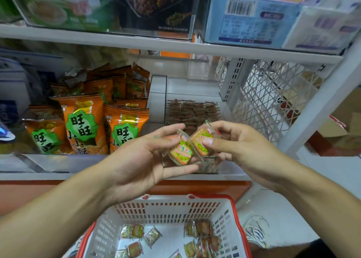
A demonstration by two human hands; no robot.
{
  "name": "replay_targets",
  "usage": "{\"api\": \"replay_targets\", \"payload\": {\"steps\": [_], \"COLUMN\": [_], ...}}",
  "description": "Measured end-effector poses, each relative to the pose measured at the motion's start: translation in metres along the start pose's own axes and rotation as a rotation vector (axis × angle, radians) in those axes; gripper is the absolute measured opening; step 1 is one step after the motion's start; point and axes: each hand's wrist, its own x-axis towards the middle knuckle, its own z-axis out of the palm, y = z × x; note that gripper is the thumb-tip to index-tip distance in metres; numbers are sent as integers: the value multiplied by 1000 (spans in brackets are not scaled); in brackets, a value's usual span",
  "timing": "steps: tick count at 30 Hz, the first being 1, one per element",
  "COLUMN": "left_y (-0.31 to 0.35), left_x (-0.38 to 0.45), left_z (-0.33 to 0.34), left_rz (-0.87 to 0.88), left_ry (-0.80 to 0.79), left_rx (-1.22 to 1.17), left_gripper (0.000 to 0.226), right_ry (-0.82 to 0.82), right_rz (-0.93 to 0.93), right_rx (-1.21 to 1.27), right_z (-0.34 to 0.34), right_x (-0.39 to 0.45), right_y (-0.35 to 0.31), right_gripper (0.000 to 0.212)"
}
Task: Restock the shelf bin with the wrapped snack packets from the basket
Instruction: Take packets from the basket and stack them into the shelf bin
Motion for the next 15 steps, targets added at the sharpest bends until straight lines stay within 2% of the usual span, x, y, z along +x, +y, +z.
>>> {"api": "replay_targets", "payload": {"steps": [5, 8, 13, 15], "left_y": [-6, -9, -8, -8], "left_x": [2, 4, 4, 4], "left_z": [-1, -1, 1, 1], "left_rz": [55, 68, 50, 48], "left_ry": [26, 17, -13, 27], "left_rx": [29, 19, -13, 6], "left_gripper": [43, 47, 46, 44], "right_ry": [-46, -60, -77, -56], "right_rz": [25, 50, 32, 39], "right_rx": [36, -40, -117, -94], "right_z": [2, 5, 8, 5], "right_x": [0, -2, -5, -5], "right_y": [7, 9, 6, 1], "right_gripper": [44, 52, 41, 41]}}
